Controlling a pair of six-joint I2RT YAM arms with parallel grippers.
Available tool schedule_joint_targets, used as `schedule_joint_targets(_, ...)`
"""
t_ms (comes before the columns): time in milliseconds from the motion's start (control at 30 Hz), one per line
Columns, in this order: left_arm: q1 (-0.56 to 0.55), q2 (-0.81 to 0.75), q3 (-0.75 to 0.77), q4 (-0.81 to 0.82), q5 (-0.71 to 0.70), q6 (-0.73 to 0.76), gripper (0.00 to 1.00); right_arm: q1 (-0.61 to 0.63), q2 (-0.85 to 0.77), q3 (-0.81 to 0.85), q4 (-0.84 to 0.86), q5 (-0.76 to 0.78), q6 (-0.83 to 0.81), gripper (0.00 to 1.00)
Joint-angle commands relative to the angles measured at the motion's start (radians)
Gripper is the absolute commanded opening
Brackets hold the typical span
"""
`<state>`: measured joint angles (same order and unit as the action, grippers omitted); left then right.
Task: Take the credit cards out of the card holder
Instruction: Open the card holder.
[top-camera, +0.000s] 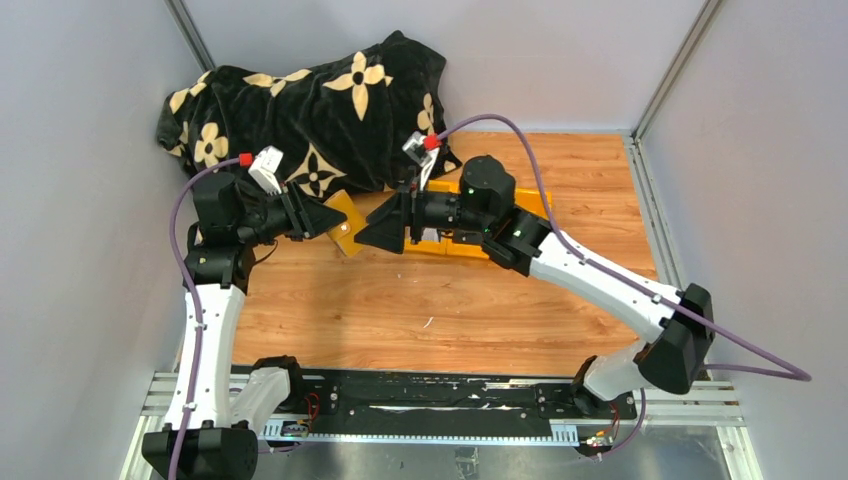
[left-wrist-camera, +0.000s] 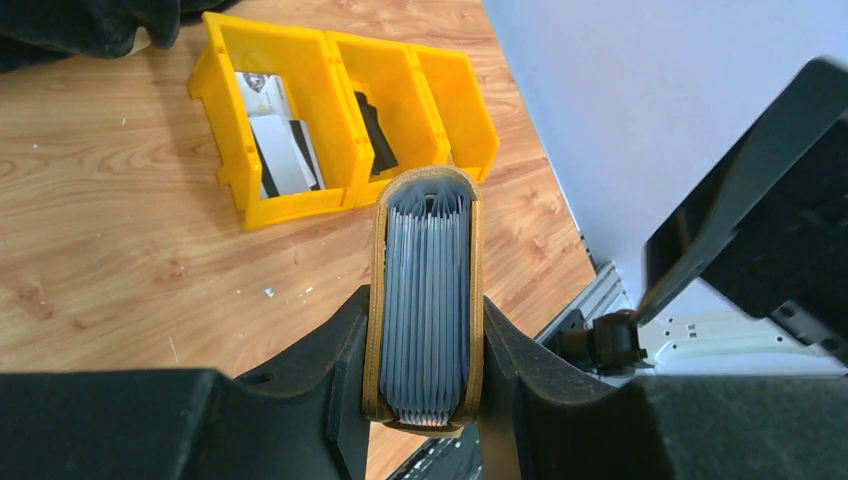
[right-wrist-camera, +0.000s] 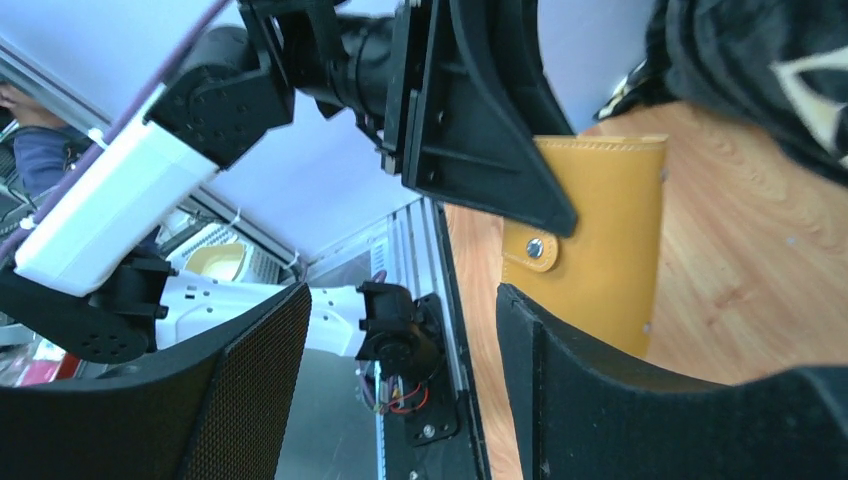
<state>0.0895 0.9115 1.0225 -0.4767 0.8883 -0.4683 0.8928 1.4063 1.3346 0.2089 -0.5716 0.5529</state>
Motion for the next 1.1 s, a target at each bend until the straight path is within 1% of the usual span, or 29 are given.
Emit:
schedule_joint_targets(0, 0.002, -0.021, 0.001, 0.048, -0.010, -0.040, 0.00, 0.034, 0.074, 0.019, -0.017, 0.002, 0.023, 0.71)
schedule_joint_targets(333, 0.002, -0.031, 0.005, 0.069, 0.019, -0.083, 0.00, 0.034, 0.165, 0.040, 0.070, -0.070, 0.115, 0.69)
schedule_joint_targets(500, 0.000, -0.033, 0.006, 0.080, 0.035, -0.105, 0.00, 0.032, 0.206, 0.056, 0.091, -0.072, 0.139, 0.68)
schedule_joint_targets(600, 0.002, -0.034, 0.008, 0.082, 0.045, -0.113, 0.00, 0.025, 0.226, 0.059, 0.131, -0.076, 0.167, 0.67)
schedule_joint_targets(767, 0.000, -0.034, 0.008, 0.084, 0.049, -0.119, 0.00, 0.017, 0.273, 0.068, 0.226, -0.105, 0.256, 0.58)
schedule_joint_targets(900, 0.001, -0.035, 0.009, 0.083, 0.047, -0.116, 0.00, 0.017, 0.297, 0.080, 0.269, -0.112, 0.299, 0.47)
schedule_joint_targets(1067, 0.001, -0.033, 0.001, 0.082, 0.042, -0.119, 0.00, 0.012, 0.321, 0.103, 0.295, -0.072, 0.350, 0.34)
